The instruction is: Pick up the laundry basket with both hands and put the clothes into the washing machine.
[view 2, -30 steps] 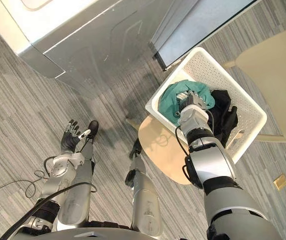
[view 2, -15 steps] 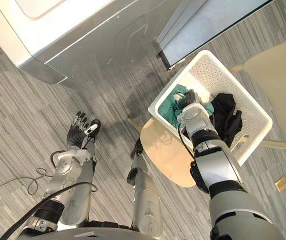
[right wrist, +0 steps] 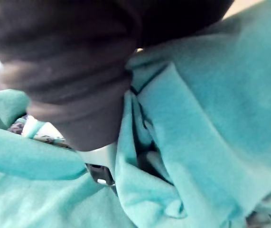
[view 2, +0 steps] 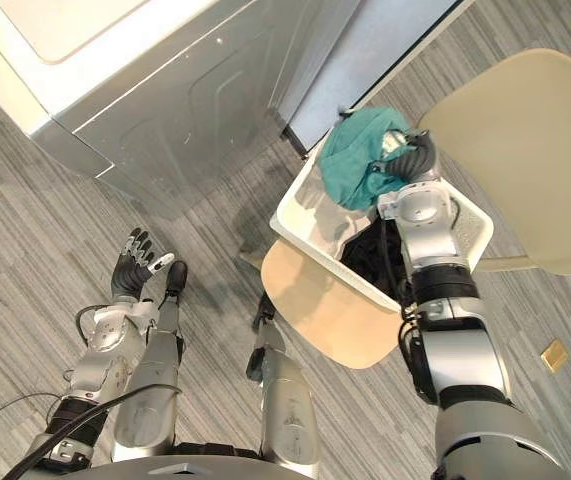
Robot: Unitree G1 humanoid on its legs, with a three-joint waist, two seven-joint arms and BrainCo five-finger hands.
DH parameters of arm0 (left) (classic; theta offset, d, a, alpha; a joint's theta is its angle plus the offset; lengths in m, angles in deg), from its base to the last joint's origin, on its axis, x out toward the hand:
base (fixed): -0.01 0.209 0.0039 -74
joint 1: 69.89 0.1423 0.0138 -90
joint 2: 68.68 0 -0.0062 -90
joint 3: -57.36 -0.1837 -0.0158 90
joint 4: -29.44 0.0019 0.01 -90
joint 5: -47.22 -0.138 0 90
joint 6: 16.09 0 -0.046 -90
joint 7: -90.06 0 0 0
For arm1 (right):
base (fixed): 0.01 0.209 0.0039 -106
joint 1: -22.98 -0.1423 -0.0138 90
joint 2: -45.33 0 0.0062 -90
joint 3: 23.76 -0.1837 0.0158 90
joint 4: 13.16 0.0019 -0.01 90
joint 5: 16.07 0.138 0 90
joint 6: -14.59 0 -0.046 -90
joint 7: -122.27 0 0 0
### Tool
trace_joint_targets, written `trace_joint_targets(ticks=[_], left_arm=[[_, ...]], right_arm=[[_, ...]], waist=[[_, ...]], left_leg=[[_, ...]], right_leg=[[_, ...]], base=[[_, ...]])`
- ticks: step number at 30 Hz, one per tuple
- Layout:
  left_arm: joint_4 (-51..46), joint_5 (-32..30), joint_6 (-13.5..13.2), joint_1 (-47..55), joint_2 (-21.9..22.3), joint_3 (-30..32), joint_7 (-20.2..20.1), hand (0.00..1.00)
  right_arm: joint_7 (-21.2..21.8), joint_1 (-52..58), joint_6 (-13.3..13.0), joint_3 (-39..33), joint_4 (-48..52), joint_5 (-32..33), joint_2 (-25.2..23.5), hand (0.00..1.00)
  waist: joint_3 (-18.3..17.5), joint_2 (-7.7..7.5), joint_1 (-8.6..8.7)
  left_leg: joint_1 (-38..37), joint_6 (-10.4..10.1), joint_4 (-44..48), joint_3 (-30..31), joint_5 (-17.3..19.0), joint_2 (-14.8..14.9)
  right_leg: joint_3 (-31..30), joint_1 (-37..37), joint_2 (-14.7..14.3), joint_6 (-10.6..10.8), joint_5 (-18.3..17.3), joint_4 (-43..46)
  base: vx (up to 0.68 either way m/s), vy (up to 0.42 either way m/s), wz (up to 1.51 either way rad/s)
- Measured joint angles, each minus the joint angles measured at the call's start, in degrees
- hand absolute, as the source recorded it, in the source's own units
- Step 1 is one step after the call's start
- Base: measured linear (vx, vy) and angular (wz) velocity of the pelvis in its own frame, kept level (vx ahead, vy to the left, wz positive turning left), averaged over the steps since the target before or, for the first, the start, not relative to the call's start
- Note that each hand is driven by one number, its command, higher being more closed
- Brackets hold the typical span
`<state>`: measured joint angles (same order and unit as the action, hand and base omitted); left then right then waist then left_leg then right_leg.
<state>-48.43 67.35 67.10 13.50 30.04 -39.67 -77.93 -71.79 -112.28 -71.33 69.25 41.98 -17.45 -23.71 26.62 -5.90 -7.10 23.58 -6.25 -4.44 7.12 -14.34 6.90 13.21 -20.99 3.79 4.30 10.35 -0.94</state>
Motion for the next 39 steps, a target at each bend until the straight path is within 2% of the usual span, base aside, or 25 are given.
trace_joint_targets(ticks=[3,6,9,11,13,15,16,19,22,24,26,28,32,35,37,39], left_arm=[[-1.6,0.0,0.0,0.2,-1.4,0.3,-0.3,0.0],[-2.1,-0.3,0.2,0.2,-1.8,0.3,-0.3,0.0],[-3.0,-3.5,0.7,0.2,-2.7,0.4,-0.5,0.0],[-4.8,-5.3,1.0,0.6,-3.8,0.5,-1.0,0.0],[-5.8,-10.0,1.4,0.9,-5.4,0.5,-1.2,0.0],[-5.8,-13.5,2.1,1.1,-6.7,0.3,-1.4,0.0],[-5.8,-17.1,2.4,1.2,-7.9,0.1,-1.7,0.0],[-5.8,-20.7,2.7,0.9,-9.1,-0.1,-2.0,0.0],[-6.8,-22.7,2.8,-0.3,-10.6,-1.9,-2.4,0.0],[-7.4,-22.6,2.7,-1.6,-11.5,-4.0,-3.1,0.0],[-8.5,-21.9,2.6,-2.3,-12.5,-6.3,-5.0,0.0],[-9.5,-19.0,2.0,-2.4,-13.3,-8.2,-6.7,0.0],[-9.5,-13.4,1.8,-2.3,-15.0,-12.2,-9.4,0.0],[-9.9,-8.1,1.8,-2.3,-15.1,-16.4,-11.1,0.0],[-9.9,-3.1,2.0,-2.1,-15.1,-20.9,-12.8,0.0],[-9.9,-1.9,2.2,-2.2,-14.9,-23.3,-13.7,0.0]], right_arm=[[-0.3,0.3,-0.8,-2.1,3.3,0.0,0.0,1.0],[-0.4,3.1,-1.4,-4.6,8.2,0.0,0.0,1.0],[-0.6,9.8,-2.6,-9.2,17.1,1.1,-0.2,1.0],[-1.3,14.0,-3.4,-11.4,22.2,1.1,-0.8,1.0],[-1.1,20.5,-4.6,-13.9,28.1,1.1,-1.6,1.0],[-0.8,24.9,-5.5,-14.8,31.2,1.2,-3.4,1.0],[0.8,30.1,-6.3,-14.7,34.3,1.4,-4.4,1.0],[4.1,37.5,-7.7,-14.1,38.5,2.3,-4.7,1.0],[8.1,41.1,-9.1,-12.0,41.4,6.5,-4.6,1.0],[10.7,42.6,-9.4,-9.8,43.1,9.2,-4.3,1.0],[14.0,44.0,-10.1,-7.5,44.6,13.1,-4.3,1.0],[16.3,44.8,-10.3,-7.2,45.4,16.8,-4.3,1.0],[17.5,44.8,-10.5,-4.7,45.4,20.0,-4.2,1.0],[17.6,44.8,-10.5,-2.7,45.4,20.0,-4.2,1.0],[17.4,44.8,-10.5,-1.3,45.4,19.9,-4.2,1.0],[17.2,44.9,-10.4,-1.0,45.4,19.4,-4.4,1.0]], waist=[[0.8,-1.75,0.83],[1.0,-2.37,0.88],[0.7,-2.76,0.85],[-0.4,-4.08,1.0],[-2.5,-6.57,1.94],[-4.7,-8.41,2.88],[-6.7,-9.88,3.53],[-11.5,-11.22,4.77],[-12.8,-11.09,5.62],[-13.7,-10.91,5.58],[-14.2,-10.53,5.73],[-14.5,-10.21,5.58],[-16.2,-9.59,5.54],[-17.5,-7.92,5.68],[-18.5,-5.92,5.79],[-19.1,-4.62,6.23]], left_leg=[[-0.4,-0.1,0.0,-0.5,0.1,0.4],[-0.8,-0.2,0.0,-0.8,0.1,0.5],[-3.5,-0.1,0.0,-1.3,1.1,0.5],[-5.1,-0.1,0.0,-2.4,1.9,0.6],[-6.9,0.0,0.0,-3.4,2.8,0.6],[-8.3,-0.1,0.0,-4.2,3.6,0.7],[-10.2,-0.1,0.0,-5.3,4.5,0.7],[-11.9,-0.2,0.0,-6.7,5.6,0.7],[-14.4,-0.4,0.0,-8.0,6.4,0.7],[-14.7,-0.6,0.0,-8.9,6.8,0.7],[-14.8,-0.6,0.0,-9.3,7.0,0.5],[-14.9,-0.6,0.0,-9.5,7.0,0.5],[-15.7,-0.3,0.0,-10.5,7.2,0.4],[-16.1,-0.3,0.0,-11.2,7.5,0.1],[-16.6,-0.1,0.0,-11.7,7.5,-0.1],[-16.7,0.0,0.0,-11.9,7.5,-0.2]], right_leg=[[-0.3,0.2,-0.2,0.0,0.2,0.0],[-0.7,0.5,-0.4,-0.1,0.2,0.0],[-1.1,3.0,-0.5,0.2,-0.3,-0.1],[-2.0,3.9,-0.5,0.3,-0.9,0.1],[-3.1,5.0,-0.5,0.4,-1.5,0.4],[-3.8,5.8,-0.5,0.4,-2.2,0.7],[-4.7,7.0,-0.5,0.6,-2.9,1.1],[-6.1,7.3,-0.4,0.7,-4.1,2.1],[-6.7,9.2,-0.3,0.4,-4.0,2.1],[-7.6,9.1,-0.4,0.4,-4.0,2.1],[-7.9,9.0,-0.2,0.5,-4.0,2.1],[-8.0,9.0,-0.2,0.5,-3.9,2.1],[-8.4,9.2,-0.1,0.4,-3.9,2.1],[-9.3,9.3,0.1,0.5,-3.9,2.0],[-9.5,9.4,0.3,0.6,-3.9,2.0],[-9.6,9.4,0.4,0.7,-3.8,2.0]], base=[[-0.02,-0.06,-0.06],[0.0,-0.043,-0.05],[0.02,-0.034,-0.05],[0.04,-0.03,-0.21],[0.06,-0.034,-0.21],[0.1,-0.021,-0.21],[0.11,-0.005,-0.27],[0.12,0.009,-0.25],[0.07,0.014,-0.18],[0.03,0.017,-0.18],[0.01,0.015,-0.07],[0.0,0.0,0.0],[0.01,0.012,-0.13],[0.01,0.023,-0.09],[0.01,0.028,-0.1],[0.0,0.018,-0.05]])
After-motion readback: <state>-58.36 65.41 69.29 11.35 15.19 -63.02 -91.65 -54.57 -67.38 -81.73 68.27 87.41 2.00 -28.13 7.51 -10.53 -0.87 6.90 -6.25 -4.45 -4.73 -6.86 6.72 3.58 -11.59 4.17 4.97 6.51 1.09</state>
